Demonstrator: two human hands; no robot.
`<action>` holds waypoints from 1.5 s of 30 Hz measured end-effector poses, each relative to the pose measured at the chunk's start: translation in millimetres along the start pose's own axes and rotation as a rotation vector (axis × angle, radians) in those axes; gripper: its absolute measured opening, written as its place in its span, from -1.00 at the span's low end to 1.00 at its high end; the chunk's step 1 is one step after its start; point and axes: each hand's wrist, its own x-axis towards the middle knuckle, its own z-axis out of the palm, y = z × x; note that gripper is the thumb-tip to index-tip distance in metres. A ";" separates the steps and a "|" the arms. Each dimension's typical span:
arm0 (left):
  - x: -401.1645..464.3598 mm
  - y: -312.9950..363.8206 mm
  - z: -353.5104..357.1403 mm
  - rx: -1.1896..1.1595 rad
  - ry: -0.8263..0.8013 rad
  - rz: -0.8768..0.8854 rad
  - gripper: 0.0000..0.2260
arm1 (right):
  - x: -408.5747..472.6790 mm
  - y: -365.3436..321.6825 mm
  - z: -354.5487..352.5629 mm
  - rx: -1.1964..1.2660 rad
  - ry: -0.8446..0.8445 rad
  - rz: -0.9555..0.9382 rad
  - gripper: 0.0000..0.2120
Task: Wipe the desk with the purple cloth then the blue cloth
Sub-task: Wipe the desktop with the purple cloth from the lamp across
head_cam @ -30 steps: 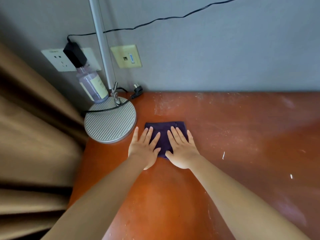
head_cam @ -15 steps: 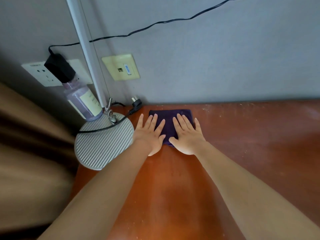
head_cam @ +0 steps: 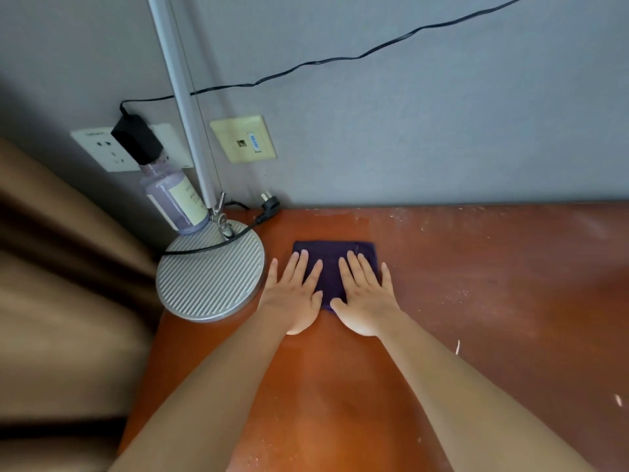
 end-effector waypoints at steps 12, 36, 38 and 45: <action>31.0 4.2 -0.9 -0.141 0.115 -0.113 -0.48 | 35.5 17.3 -12.6 -0.114 0.083 -0.027 -0.38; 19.8 5.2 4.7 -0.119 0.123 -0.137 -0.48 | 22.7 5.0 -5.2 -0.050 0.089 -0.001 -0.38; 8.0 5.5 11.0 -0.099 0.111 -0.150 -0.48 | 13.1 0.5 2.2 -0.050 0.085 -0.019 -0.37; 24.7 -6.4 0.3 -0.150 0.120 -0.163 -0.49 | 39.4 -2.1 -11.6 -0.090 0.095 -0.041 -0.38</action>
